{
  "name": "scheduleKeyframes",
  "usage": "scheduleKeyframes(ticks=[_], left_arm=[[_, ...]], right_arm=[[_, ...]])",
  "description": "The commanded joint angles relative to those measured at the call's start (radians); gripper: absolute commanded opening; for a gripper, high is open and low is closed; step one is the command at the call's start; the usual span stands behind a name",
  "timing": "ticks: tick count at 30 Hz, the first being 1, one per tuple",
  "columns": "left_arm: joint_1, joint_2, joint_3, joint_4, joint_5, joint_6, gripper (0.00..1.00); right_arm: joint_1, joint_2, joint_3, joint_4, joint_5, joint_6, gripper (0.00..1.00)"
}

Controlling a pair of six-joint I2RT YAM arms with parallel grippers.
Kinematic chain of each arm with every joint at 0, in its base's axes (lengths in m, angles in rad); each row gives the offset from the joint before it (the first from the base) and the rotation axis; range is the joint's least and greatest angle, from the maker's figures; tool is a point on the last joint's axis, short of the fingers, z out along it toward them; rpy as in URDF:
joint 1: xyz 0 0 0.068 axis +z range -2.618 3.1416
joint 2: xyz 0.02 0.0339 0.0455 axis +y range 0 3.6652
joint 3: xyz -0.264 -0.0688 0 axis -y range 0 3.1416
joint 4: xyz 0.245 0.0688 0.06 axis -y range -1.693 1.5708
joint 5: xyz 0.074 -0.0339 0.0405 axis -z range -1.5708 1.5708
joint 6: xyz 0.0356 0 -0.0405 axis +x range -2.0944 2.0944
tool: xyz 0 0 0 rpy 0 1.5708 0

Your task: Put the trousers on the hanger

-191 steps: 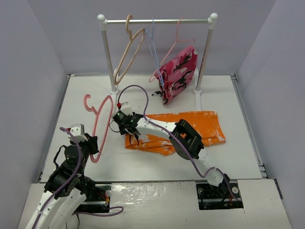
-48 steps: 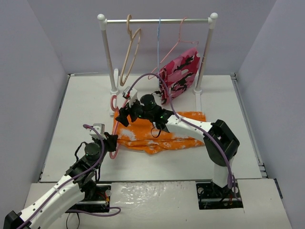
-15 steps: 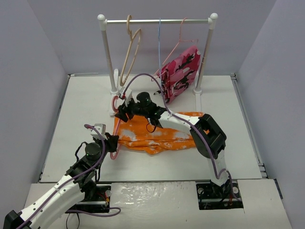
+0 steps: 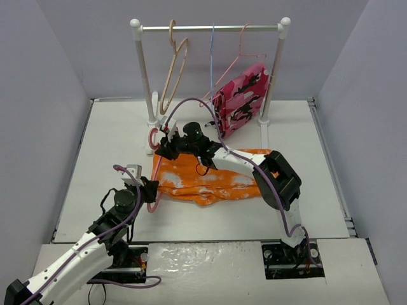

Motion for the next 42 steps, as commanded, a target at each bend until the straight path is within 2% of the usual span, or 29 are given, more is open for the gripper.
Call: scheduleKeyframes(ticks=[1,6,8,11,14,18,24,32,42], left_arm=[[-0.007,-0.011,0.107,0.062,0.032,-0.025,0.29],[-0.004,0.003,0.183,-0.102,0.037,-0.046,0.76],[-0.002,0.012,0.23,-0.18,0.027,-0.053,0.85],[0.011,0.029,0.31,-0.26,0.021,-0.065,0.91],[0.083,0.084,0.355,-0.292,0.106,-0.072,0.93],[0.316,0.144,0.365,-0.227,0.402,-0.129,0.93],[0.553,0.308,0.416,-0.195,0.622,-0.165,0.93],[0.575,0.559,0.472,-0.192,0.702,-0.175,0.91],[0.575,0.76,0.484,-0.138,0.72,-0.159,0.9]], right_arm=[[-0.009,-0.04,0.049,0.069,-0.028,-0.029,0.0],[-0.023,-0.052,0.036,0.064,-0.067,-0.036,0.0],[-0.032,-0.057,0.024,0.067,-0.09,-0.033,0.0],[-0.044,-0.069,0.013,0.076,-0.121,-0.027,0.0],[-0.054,-0.073,0.014,0.075,-0.155,-0.025,0.0],[-0.057,-0.079,0.015,0.066,-0.187,-0.032,0.0],[-0.073,-0.087,0.006,0.062,-0.215,-0.029,0.0],[-0.076,-0.092,0.018,0.056,-0.221,-0.026,0.0],[-0.076,-0.111,0.009,0.051,-0.229,-0.024,0.0]])
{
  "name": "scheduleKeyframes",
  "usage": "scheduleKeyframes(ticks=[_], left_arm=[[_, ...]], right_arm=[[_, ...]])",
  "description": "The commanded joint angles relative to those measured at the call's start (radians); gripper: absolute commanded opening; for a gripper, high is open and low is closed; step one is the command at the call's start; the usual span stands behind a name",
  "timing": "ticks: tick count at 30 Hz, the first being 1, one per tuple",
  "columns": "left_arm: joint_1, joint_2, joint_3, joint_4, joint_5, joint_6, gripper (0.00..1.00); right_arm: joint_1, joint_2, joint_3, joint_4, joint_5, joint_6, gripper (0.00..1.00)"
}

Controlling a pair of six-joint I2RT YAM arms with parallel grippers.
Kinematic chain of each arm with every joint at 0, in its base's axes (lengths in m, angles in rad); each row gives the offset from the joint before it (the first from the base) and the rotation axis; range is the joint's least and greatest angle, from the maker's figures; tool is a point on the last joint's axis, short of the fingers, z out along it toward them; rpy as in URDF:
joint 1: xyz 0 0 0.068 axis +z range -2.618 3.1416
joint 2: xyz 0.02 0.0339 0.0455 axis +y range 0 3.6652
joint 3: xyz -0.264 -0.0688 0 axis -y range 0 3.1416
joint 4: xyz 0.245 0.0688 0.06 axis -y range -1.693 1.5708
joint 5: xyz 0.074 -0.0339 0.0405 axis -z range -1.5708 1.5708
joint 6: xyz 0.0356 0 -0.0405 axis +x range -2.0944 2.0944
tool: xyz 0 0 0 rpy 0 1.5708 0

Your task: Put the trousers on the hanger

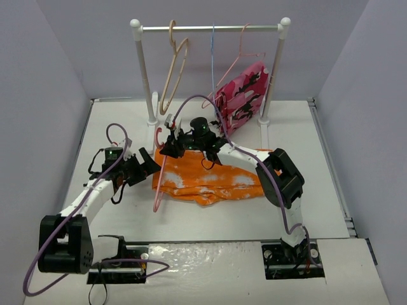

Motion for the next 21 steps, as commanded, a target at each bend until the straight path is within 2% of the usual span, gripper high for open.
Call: scheduleKeyframes(ticks=[1,4,15,21], left_arm=[[0.003,0.061,0.07,0.085,0.042,0.002,0.88],[0.003,0.101,0.074,0.148,0.07,-0.015,0.84],[0.003,0.165,0.042,0.292,0.177,-0.065,0.57],[0.003,0.165,0.062,0.281,0.226,-0.068,0.06]], right_arm=[[-0.008,-0.111,0.008,0.069,-0.04,-0.006,0.0],[-0.01,-0.116,0.006,0.07,-0.039,-0.004,0.0],[-0.009,-0.116,0.018,0.077,-0.041,0.015,0.0],[-0.009,-0.118,0.021,0.072,-0.054,0.016,0.0]])
